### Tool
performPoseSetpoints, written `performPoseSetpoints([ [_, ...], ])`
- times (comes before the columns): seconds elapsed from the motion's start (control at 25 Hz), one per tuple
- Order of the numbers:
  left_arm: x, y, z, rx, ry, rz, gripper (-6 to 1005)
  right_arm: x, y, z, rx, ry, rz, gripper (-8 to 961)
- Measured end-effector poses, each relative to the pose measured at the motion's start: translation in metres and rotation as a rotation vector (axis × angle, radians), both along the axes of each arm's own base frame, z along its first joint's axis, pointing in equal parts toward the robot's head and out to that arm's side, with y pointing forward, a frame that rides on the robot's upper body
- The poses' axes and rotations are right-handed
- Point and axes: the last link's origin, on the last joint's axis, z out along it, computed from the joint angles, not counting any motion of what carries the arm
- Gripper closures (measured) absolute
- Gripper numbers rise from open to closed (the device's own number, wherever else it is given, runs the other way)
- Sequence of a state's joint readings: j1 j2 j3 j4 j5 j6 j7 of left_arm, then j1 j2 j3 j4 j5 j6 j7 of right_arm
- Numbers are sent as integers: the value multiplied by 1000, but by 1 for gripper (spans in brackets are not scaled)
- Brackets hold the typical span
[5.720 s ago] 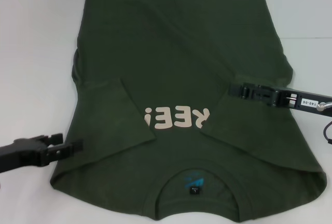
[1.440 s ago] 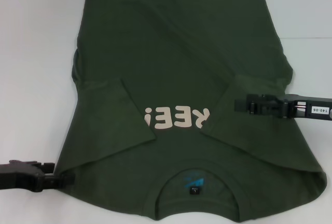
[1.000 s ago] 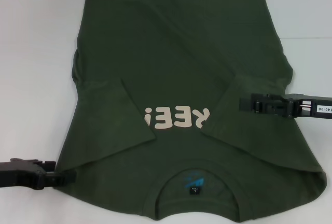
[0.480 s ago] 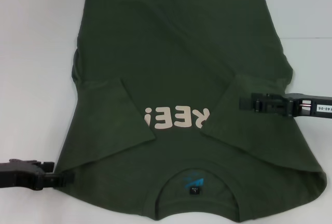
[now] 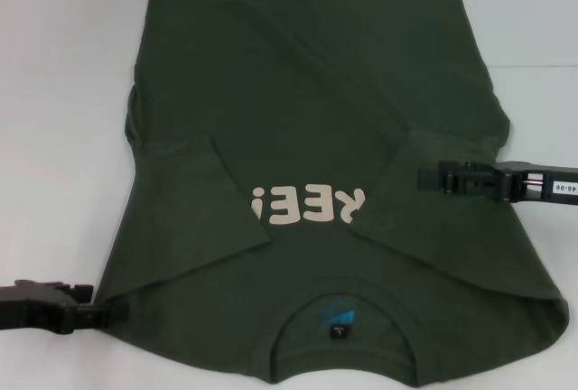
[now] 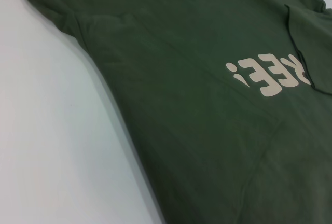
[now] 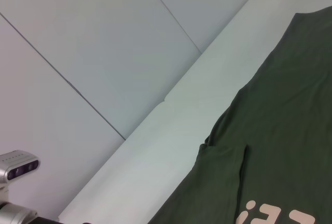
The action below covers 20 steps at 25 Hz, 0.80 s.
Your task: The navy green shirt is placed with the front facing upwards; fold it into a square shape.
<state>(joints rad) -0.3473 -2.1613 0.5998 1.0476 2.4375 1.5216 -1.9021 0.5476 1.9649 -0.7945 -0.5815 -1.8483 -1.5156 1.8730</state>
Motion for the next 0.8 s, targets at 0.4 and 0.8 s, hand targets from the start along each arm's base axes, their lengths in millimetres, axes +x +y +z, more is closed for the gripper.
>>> performPoseSetpoints([
  [0.4,0,1,1,1,1,-2,230,0,0,0,-1,1,-1,77],
  [0.8,1,-1,-3,-23,1,-2,230,0,-1,-1,0,2,-2,81],
])
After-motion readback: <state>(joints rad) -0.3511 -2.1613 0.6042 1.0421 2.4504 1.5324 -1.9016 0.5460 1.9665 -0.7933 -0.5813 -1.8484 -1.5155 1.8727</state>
